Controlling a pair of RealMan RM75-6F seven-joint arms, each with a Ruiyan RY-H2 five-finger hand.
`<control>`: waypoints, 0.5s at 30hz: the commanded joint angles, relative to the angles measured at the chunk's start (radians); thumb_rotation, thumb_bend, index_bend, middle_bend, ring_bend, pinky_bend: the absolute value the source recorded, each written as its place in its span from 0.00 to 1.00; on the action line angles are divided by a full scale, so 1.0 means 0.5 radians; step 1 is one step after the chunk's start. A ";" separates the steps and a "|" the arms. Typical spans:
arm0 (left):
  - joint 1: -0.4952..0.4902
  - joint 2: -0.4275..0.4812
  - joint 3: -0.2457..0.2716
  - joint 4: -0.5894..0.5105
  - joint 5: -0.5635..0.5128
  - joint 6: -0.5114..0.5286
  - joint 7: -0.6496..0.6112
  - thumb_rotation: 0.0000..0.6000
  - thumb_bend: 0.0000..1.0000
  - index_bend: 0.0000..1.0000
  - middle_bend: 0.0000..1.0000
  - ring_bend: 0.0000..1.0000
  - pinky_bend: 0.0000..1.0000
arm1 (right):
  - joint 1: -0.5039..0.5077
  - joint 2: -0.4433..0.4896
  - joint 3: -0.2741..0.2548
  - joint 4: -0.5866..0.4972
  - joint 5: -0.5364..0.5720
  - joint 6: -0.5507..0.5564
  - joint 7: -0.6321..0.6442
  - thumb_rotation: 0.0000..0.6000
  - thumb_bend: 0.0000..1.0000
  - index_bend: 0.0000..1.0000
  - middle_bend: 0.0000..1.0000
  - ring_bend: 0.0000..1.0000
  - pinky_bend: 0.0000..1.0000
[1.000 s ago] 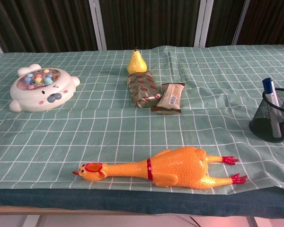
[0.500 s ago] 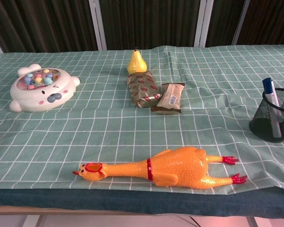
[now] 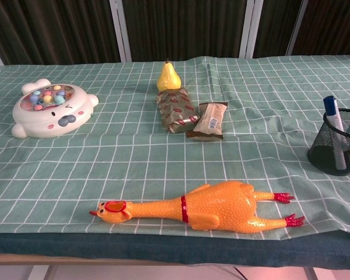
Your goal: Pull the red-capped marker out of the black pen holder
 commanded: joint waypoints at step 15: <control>-0.002 0.004 0.007 -0.003 0.013 -0.003 -0.008 1.00 0.54 0.20 0.07 0.01 0.23 | 0.009 -0.025 -0.016 0.031 -0.027 0.034 0.037 1.00 0.62 0.69 1.00 1.00 1.00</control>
